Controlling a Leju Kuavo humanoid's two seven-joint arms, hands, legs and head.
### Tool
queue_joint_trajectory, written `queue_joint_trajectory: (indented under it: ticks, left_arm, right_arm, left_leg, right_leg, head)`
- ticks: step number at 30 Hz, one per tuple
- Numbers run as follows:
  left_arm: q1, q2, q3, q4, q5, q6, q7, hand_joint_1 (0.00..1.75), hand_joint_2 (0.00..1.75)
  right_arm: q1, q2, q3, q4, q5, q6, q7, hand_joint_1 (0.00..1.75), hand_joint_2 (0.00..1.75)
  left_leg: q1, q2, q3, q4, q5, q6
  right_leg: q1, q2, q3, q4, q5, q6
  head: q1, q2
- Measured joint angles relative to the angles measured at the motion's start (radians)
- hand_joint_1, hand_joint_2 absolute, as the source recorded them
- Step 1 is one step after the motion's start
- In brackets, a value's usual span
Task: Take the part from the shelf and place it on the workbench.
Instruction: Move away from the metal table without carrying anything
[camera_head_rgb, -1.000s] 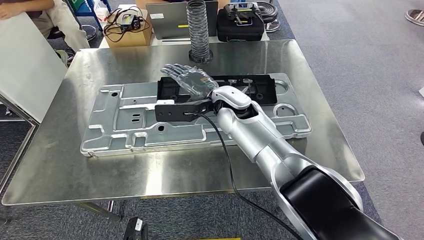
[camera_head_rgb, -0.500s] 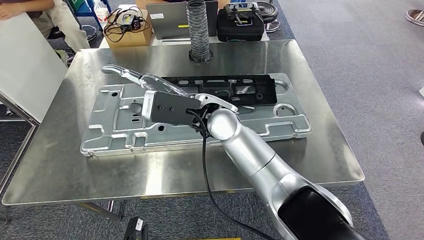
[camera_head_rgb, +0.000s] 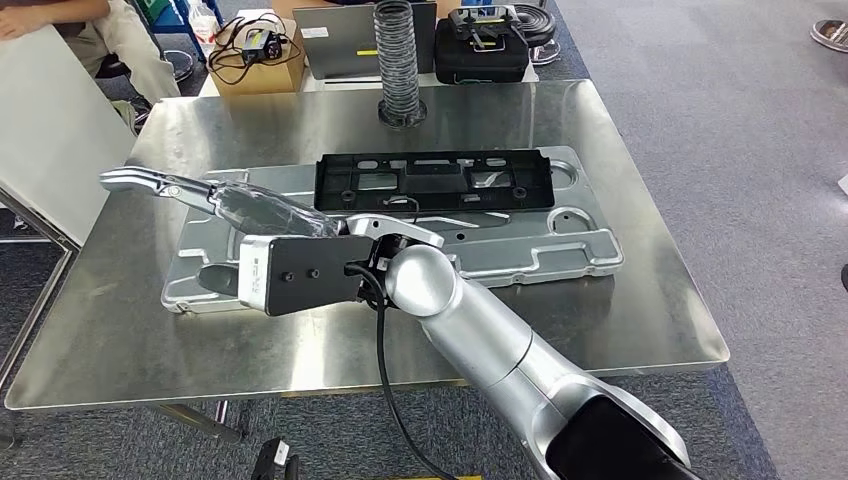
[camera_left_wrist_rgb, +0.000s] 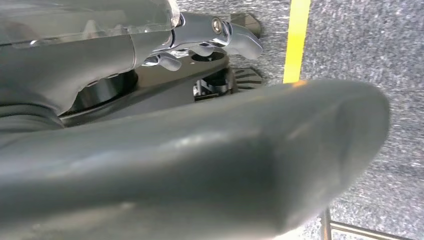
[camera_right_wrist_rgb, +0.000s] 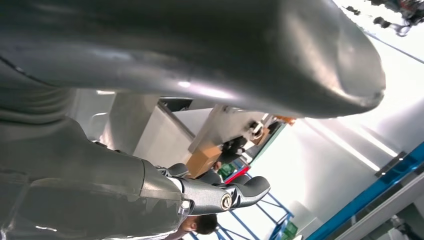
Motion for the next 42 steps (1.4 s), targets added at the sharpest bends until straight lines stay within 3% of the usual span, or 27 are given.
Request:
queue_joint_trajectory:
  ticks: [2, 4, 7, 8, 9, 10, 12, 13, 15, 17, 19, 22, 23, 24, 26, 28, 30, 33, 35, 38, 39, 40, 41, 42]
  left_arm:
    - [0.000, 0.000, 0.000, 0.000, 0.000, 0.001, 0.005, 0.00, 0.00]
    - [-0.001, -0.002, 0.000, 0.000, 0.000, 0.002, 0.007, 0.00, 0.00]
    - [-0.002, -0.003, 0.000, 0.000, 0.001, 0.003, 0.010, 0.00, 0.00]
    - [-0.001, -0.003, 0.000, 0.000, 0.003, 0.003, 0.011, 0.00, 0.00]
    - [0.000, -0.003, 0.000, 0.000, 0.004, 0.003, 0.011, 0.00, 0.00]
    - [0.000, -0.003, 0.000, 0.000, 0.005, 0.003, 0.012, 0.00, 0.00]
    - [0.001, -0.003, 0.000, 0.000, 0.006, 0.003, 0.012, 0.00, 0.00]
    - [0.000, -0.003, 0.001, 0.000, 0.007, 0.003, 0.012, 0.00, 0.00]
    - [0.000, -0.003, 0.001, 0.000, 0.008, 0.003, 0.011, 0.00, 0.00]
    - [0.000, -0.003, 0.001, 0.000, 0.009, 0.003, 0.011, 0.00, 0.00]
    - [0.000, -0.003, 0.002, 0.000, 0.009, 0.003, 0.011, 0.00, 0.00]
    - [0.001, -0.002, 0.002, 0.000, 0.009, 0.003, 0.010, 0.00, 0.00]
    - [0.002, -0.002, 0.003, 0.000, 0.009, 0.003, 0.010, 0.00, 0.00]
    - [0.003, -0.002, 0.003, 0.000, 0.009, 0.003, 0.010, 0.00, 0.00]
    - [0.005, -0.002, 0.004, 0.000, 0.009, 0.003, 0.009, 0.00, 0.00]
    - [0.003, -0.002, 0.004, 0.000, 0.009, 0.003, 0.009, 0.00, 0.00]
    - [0.002, -0.002, 0.004, 0.000, 0.009, 0.003, 0.010, 0.00, 0.00]
    - [0.004, -0.003, 0.004, 0.000, 0.008, 0.003, 0.010, 0.00, 0.00]
    - [0.003, -0.004, 0.004, 0.000, 0.007, 0.003, 0.011, 0.00, 0.00]
    - [0.002, -0.005, 0.004, 0.000, 0.005, 0.003, 0.014, 0.00, 0.00]
    - [0.002, -0.005, 0.004, 0.000, 0.004, 0.003, 0.015, 0.00, 0.00]
    - [0.003, -0.005, 0.004, 0.000, 0.003, 0.003, 0.017, 0.00, 0.00]
    - [0.003, -0.005, 0.004, 0.000, 0.002, 0.003, 0.018, 0.00, 0.00]
    - [0.004, -0.005, 0.004, 0.000, 0.001, 0.003, 0.019, 0.00, 0.00]
  right_arm:
    - [0.000, 0.004, 0.005, -0.004, -0.011, 0.002, 0.000, 0.00, 0.00]
    - [-0.002, 0.009, 0.012, -0.009, -0.017, 0.004, -0.002, 0.00, 0.00]
    - [0.001, 0.010, 0.022, -0.011, -0.024, 0.005, -0.003, 0.00, 0.00]
    - [0.004, 0.009, 0.025, -0.010, -0.026, 0.006, -0.003, 0.00, 0.00]
    - [0.007, 0.008, 0.028, -0.010, -0.029, 0.006, -0.003, 0.00, 0.00]
    - [0.008, 0.008, 0.031, -0.011, -0.031, 0.007, -0.003, 0.00, 0.00]
    - [0.007, 0.008, 0.037, -0.012, -0.036, 0.008, -0.004, 0.00, 0.00]
    - [0.007, 0.009, 0.040, -0.013, -0.037, 0.010, -0.004, 0.00, 0.00]
    - [0.006, 0.010, 0.044, -0.016, -0.040, 0.012, -0.004, 0.00, 0.00]
    - [0.005, 0.011, 0.046, -0.018, -0.041, 0.015, -0.004, 0.00, 0.00]
    - [0.002, 0.014, 0.049, -0.019, -0.043, 0.016, -0.002, 0.00, 0.00]
    - [-0.002, 0.019, 0.052, -0.022, -0.047, 0.016, 0.003, 0.00, 0.00]
    - [-0.001, 0.019, 0.053, -0.022, -0.047, 0.016, 0.004, 0.00, 0.00]
    - [0.000, 0.019, 0.055, -0.022, -0.048, 0.016, 0.005, 0.00, 0.00]
    - [-0.001, 0.020, 0.058, -0.022, -0.048, 0.015, 0.006, 0.00, 0.00]
    - [-0.004, 0.021, 0.060, -0.023, -0.048, 0.013, 0.009, 0.00, 0.00]
    - [-0.007, 0.023, 0.062, -0.024, -0.049, 0.008, 0.013, 0.00, 0.00]
    - [-0.009, 0.024, 0.065, -0.025, -0.049, 0.001, 0.014, 0.00, 0.00]
    - [-0.011, 0.024, 0.065, -0.025, -0.049, 0.000, 0.014, 0.00, 0.00]
    - [-0.010, 0.022, 0.066, -0.025, -0.050, -0.001, 0.014, 0.00, 0.00]
    - [-0.008, 0.020, 0.066, -0.025, -0.050, -0.001, 0.014, 0.00, 0.00]
    - [-0.006, 0.018, 0.066, -0.025, -0.050, -0.002, 0.014, 0.00, 0.00]
    - [-0.005, 0.017, 0.066, -0.025, -0.050, -0.002, 0.014, 0.00, 0.00]
    - [-0.005, 0.016, 0.066, -0.025, -0.050, -0.003, 0.014, 0.00, 0.00]
  left_leg:
    - [0.003, 0.000, 0.006, -0.011, 0.006, 0.008]
    - [0.009, 0.003, 0.019, -0.036, 0.019, 0.014]
    - [0.011, 0.006, 0.026, -0.049, 0.027, 0.018]
    - [0.012, 0.006, 0.025, -0.047, 0.026, 0.016]
    - [0.013, 0.005, 0.024, -0.044, 0.024, 0.014]
    - [0.015, 0.005, 0.023, -0.039, 0.021, 0.010]
    - [0.021, 0.003, 0.021, -0.025, 0.012, -0.003]
    - [0.022, 0.002, 0.020, -0.017, 0.007, -0.011]
    - [0.022, 0.001, 0.016, -0.008, 0.000, -0.026]
    - [0.024, 0.001, 0.016, -0.009, -0.001, -0.039]
    - [0.028, 0.002, 0.006, 0.015, -0.021, -0.048]
    - [0.028, 0.003, -0.070, 0.188, -0.115, -0.051]
    - [0.028, 0.003, -0.099, 0.251, -0.140, -0.051]
    - [0.028, 0.003, -0.115, 0.285, -0.146, -0.050]
    - [0.027, 0.003, -0.094, 0.244, -0.108, -0.043]
    - [0.023, 0.003, -0.024, 0.105, -0.045, -0.032]
    - [0.016, 0.003, 0.017, 0.017, -0.018, -0.022]
    - [0.012, 0.002, 0.016, 0.004, -0.010, -0.010]
    - [0.016, 0.004, 0.015, -0.004, -0.001, 0.003]
    - [0.015, 0.006, 0.005, -0.007, 0.008, 0.015]
    - [0.013, 0.007, 0.001, -0.006, 0.010, 0.016]
    - [0.012, 0.007, -0.002, -0.005, 0.011, 0.017]
    - [0.010, 0.006, -0.005, -0.003, 0.012, 0.017]
    - [0.008, 0.006, -0.006, -0.002, 0.013, 0.016]
  right_leg:
    - [-0.001, 0.000, 0.003, -0.004, 0.002, 0.006]
    - [-0.001, -0.001, -0.006, 0.021, -0.018, 0.014]
    - [-0.010, -0.001, -0.087, 0.195, -0.106, 0.028]
    - [-0.014, -0.002, -0.115, 0.249, -0.123, 0.033]
    - [-0.019, -0.002, -0.126, 0.271, -0.122, 0.037]
    - [-0.023, -0.002, -0.117, 0.251, -0.102, 0.042]
    - [-0.031, -0.004, -0.053, 0.129, -0.044, 0.048]
    - [-0.031, -0.003, -0.023, 0.069, -0.023, 0.046]
    - [-0.026, 0.001, 0.003, 0.015, -0.014, 0.030]
    - [-0.022, 0.004, 0.001, 0.017, -0.012, 0.010]
    - [-0.023, 0.003, 0.000, 0.013, -0.009, -0.005]
    - [-0.019, 0.000, -0.002, 0.012, -0.007, -0.018]
    - [-0.017, 0.000, -0.002, 0.012, -0.006, -0.019]
    - [-0.014, 0.000, -0.003, 0.012, -0.006, -0.020]
    - [-0.010, 0.000, -0.003, 0.013, -0.006, -0.020]
    - [-0.006, 0.000, -0.001, 0.014, -0.005, -0.018]
    - [-0.004, 0.000, -0.003, 0.015, -0.003, -0.009]
    - [-0.007, -0.001, -0.005, 0.012, 0.002, 0.009]
    - [-0.008, -0.001, -0.019, 0.042, -0.023, 0.019]
    - [-0.008, -0.002, -0.100, 0.227, -0.125, 0.027]
    - [-0.008, -0.002, -0.124, 0.283, -0.145, 0.028]
    - [-0.008, -0.002, -0.132, 0.307, -0.148, 0.027]
    - [-0.008, -0.002, -0.118, 0.289, -0.133, 0.025]
    - [-0.007, -0.002, -0.085, 0.232, -0.105, 0.020]
  head:
    - [0.000, 0.000]
    - [0.002, 0.000]
    - [0.004, 0.000]
    - [0.004, 0.000]
    - [0.004, 0.000]
    - [0.004, 0.000]
    - [0.004, 0.000]
    - [0.005, 0.000]
    - [0.004, 0.000]
    - [0.003, 0.000]
    - [0.001, 0.000]
    - [-0.002, 0.000]
    - [-0.002, 0.000]
    - [-0.002, 0.000]
    - [-0.002, 0.000]
    - [-0.002, 0.000]
    - [-0.002, 0.000]
    - [-0.001, 0.000]
    - [0.000, 0.000]
    - [0.003, 0.000]
    - [0.003, 0.000]
    - [0.003, 0.000]
    - [0.003, 0.000]
    - [0.003, 0.000]
